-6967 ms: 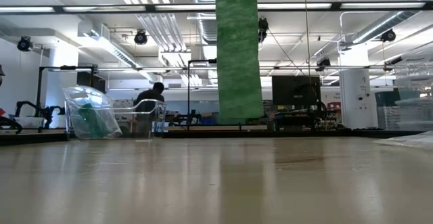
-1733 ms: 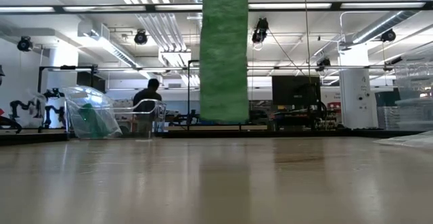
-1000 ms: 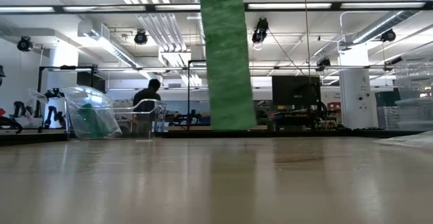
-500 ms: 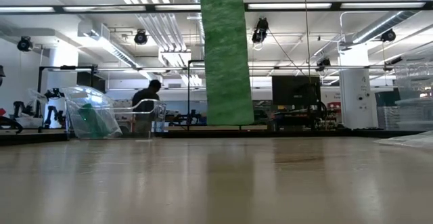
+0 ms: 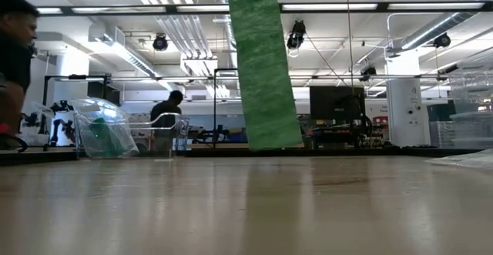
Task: Roll bandage
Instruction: Roll the green bandage
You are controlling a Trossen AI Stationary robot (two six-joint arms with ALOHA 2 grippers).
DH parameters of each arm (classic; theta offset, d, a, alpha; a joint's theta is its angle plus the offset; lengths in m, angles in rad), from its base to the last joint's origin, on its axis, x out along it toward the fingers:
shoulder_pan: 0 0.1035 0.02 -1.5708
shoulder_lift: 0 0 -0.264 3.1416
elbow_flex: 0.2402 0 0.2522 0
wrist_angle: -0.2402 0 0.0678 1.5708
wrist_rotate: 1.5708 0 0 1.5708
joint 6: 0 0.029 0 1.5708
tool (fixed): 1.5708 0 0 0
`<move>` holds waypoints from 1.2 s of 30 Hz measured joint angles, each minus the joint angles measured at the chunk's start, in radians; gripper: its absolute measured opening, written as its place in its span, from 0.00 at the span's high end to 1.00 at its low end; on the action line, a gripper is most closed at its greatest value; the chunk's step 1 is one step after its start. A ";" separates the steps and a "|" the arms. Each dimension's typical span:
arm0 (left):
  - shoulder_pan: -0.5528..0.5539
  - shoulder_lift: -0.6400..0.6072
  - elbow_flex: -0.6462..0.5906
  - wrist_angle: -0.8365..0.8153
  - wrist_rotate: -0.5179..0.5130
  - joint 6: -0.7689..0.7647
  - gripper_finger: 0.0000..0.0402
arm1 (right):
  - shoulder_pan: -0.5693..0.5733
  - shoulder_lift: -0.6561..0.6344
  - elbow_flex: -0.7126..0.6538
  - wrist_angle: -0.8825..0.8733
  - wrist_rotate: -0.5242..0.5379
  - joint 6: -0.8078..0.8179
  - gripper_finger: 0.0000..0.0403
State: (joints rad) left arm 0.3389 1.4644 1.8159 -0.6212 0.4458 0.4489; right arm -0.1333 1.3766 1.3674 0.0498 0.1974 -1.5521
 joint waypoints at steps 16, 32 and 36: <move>0.013 0.034 0.001 -0.045 -0.139 -0.103 0.44 | 0.004 0.000 0.000 -0.019 -0.020 -0.034 0.93; 0.029 0.038 0.002 -0.110 -0.108 -0.009 0.88 | 0.034 0.000 -0.002 -0.027 0.016 0.077 0.77; 0.030 0.028 0.002 -0.121 -0.156 0.056 0.93 | 0.036 -0.009 -0.002 -0.034 0.051 0.418 0.62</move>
State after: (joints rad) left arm 0.3687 1.4924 1.8175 -0.7421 0.2899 0.5053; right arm -0.0971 1.3679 1.3651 0.0159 0.2480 -1.1340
